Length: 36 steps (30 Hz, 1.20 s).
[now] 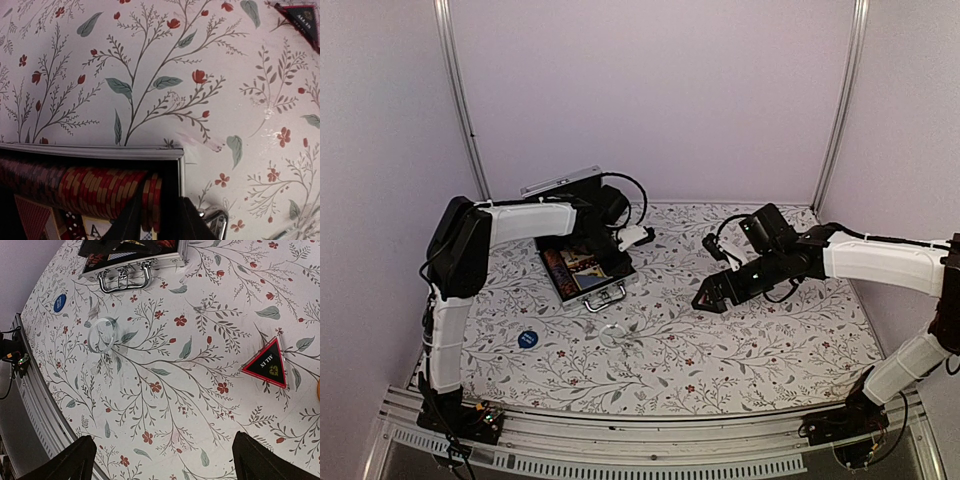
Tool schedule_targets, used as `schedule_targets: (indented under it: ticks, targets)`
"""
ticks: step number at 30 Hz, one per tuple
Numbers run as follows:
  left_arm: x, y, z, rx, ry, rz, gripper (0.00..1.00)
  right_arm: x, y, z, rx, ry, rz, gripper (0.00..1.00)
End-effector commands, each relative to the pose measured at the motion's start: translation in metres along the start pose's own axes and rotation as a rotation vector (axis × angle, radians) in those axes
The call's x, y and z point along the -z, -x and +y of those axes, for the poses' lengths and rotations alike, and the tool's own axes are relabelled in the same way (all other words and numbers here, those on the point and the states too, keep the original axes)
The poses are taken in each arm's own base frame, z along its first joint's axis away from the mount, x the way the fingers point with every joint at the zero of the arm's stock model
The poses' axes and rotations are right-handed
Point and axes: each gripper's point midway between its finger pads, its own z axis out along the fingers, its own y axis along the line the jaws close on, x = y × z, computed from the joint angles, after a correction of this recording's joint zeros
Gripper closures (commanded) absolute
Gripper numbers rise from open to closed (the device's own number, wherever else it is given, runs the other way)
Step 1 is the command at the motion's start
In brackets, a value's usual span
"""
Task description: Pack up texas hold em set
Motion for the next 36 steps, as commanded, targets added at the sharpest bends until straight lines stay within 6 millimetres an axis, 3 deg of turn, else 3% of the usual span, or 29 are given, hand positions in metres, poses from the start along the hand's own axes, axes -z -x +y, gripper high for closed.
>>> schedule_targets:
  ticks: [1,12,22,27,30,33,36]
  targets:
    - [0.011,0.007,0.011,0.011,0.028,-0.028,0.71,-0.006,-0.005,-0.003,-0.011,0.009,0.012,0.01]
    - [0.051,0.033,0.007,0.016,0.000,-0.154,0.63,-0.007,-0.004,-0.002,-0.008,0.015,0.009,0.01]
    - [0.074,0.038,0.015,0.086,0.041,-0.216,0.60,-0.003,0.001,-0.008,-0.009,-0.023,-0.013,0.01]
    - [0.100,0.038,0.038,0.182,0.188,-0.281,0.47,0.007,0.008,-0.026,-0.047,-0.079,-0.047,0.01]
    - [0.124,0.036,0.053,0.268,0.295,-0.343,0.32,0.014,0.013,-0.045,-0.084,-0.147,-0.071,0.01]
    - [0.147,0.035,0.059,0.342,0.341,-0.414,0.17,0.024,0.018,-0.069,-0.126,-0.258,-0.094,0.01]
    - [0.164,0.035,0.059,0.405,0.340,-0.472,0.07,0.028,0.019,-0.093,-0.165,-0.352,-0.093,0.01]
